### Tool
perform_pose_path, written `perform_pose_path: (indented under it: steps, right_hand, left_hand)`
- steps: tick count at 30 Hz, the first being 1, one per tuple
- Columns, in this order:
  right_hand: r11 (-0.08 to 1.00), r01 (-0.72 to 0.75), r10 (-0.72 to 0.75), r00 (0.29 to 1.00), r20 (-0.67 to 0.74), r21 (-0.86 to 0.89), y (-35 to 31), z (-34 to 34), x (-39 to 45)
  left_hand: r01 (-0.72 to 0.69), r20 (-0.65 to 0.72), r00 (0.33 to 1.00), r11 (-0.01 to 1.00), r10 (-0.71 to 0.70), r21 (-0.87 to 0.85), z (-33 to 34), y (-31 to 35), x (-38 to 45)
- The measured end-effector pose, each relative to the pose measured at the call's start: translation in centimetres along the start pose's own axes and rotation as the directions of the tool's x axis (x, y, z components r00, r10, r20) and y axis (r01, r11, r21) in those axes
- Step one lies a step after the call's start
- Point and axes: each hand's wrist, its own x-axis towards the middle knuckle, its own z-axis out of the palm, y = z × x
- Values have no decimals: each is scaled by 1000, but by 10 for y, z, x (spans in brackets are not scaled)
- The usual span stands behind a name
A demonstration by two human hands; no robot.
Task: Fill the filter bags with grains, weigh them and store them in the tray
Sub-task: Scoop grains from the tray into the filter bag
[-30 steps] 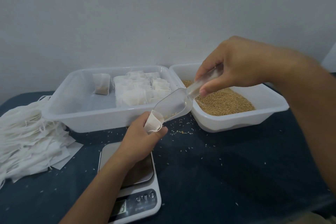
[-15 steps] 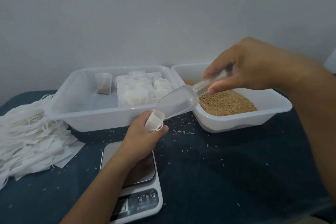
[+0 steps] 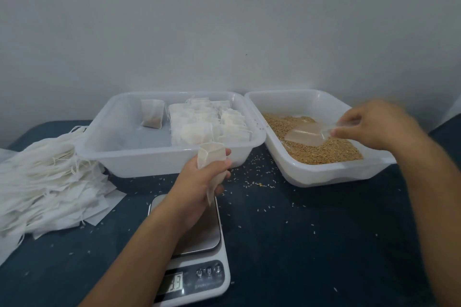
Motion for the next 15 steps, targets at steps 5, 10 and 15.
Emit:
perform_pose_path:
  steps: [5, 10, 15]
  right_hand:
    - [984, -76, 95, 989, 114, -160, 10, -7, 15]
    - [981, -70, 111, 968, 227, -182, 6, -19, 11]
    - [990, -26, 58, 969, 242, -135, -9, 3, 8]
  left_hand:
    - [8, 7, 1000, 999, -8, 31, -1, -4, 2]
    - [-19, -40, 999, 983, 26, 185, 1, -9, 4]
    - [-64, -17, 997, 927, 76, 369, 2, -14, 4]
